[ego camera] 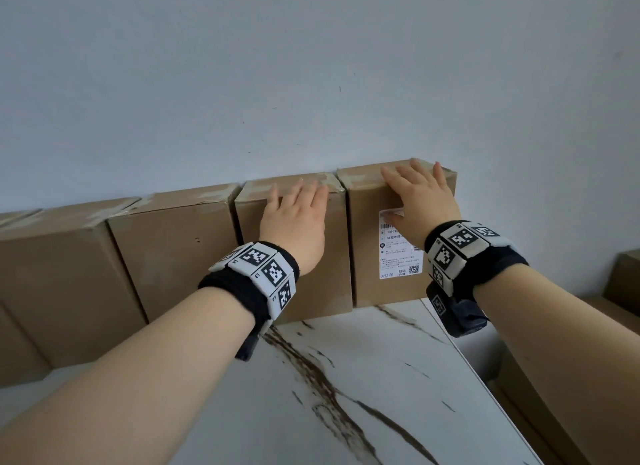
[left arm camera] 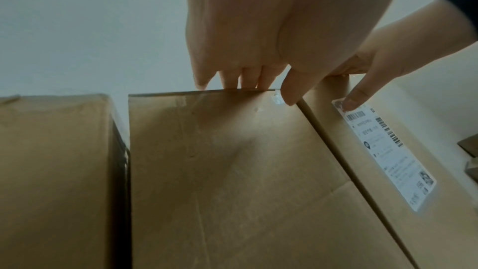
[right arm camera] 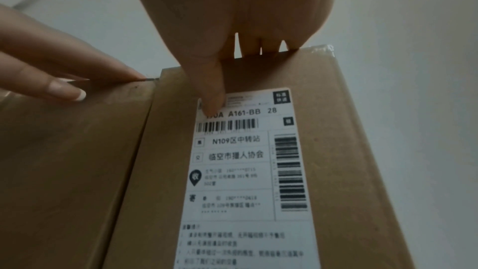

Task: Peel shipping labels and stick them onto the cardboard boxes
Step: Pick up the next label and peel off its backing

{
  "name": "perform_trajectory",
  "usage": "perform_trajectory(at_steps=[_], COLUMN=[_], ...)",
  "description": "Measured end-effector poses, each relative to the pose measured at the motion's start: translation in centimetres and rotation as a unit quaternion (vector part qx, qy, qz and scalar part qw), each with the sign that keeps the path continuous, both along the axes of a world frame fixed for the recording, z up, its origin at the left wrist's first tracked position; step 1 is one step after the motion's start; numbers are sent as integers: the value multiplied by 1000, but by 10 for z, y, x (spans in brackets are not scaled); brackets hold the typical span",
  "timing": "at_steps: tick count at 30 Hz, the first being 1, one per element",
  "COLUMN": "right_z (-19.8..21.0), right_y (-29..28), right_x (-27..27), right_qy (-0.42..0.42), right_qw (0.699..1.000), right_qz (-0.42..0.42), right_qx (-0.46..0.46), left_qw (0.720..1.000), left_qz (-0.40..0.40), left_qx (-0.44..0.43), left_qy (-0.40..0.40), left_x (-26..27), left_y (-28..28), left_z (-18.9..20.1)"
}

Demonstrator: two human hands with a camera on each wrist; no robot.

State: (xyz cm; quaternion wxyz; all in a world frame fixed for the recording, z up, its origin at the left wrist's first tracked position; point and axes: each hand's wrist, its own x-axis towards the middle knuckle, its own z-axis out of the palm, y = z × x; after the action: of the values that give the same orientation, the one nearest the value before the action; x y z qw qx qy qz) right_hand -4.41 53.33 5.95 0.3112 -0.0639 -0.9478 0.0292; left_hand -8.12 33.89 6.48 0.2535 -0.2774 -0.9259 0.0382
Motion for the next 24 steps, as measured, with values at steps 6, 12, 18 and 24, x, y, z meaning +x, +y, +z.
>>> perform_trajectory(at_steps=[6,12,18,24], right_z=[18,29,24,3], right_y=[-20,-87,-173,-250], right_x=[17,37,50,40], right_qy=[1,-17,-135,-264], right_qw=[998,988,963,922], right_qz=[22,105,200,241], right_qx=[-64,-116,-119,-149], left_qw=[997,988,986,949], left_qz=[-51,-49,40,143], left_qx=[57,134,149,120], left_qy=[29,52,-58,-253], left_x=[15,36,48,63], left_y=[-10,-62,-152,-240], left_z=[23,35,31,10])
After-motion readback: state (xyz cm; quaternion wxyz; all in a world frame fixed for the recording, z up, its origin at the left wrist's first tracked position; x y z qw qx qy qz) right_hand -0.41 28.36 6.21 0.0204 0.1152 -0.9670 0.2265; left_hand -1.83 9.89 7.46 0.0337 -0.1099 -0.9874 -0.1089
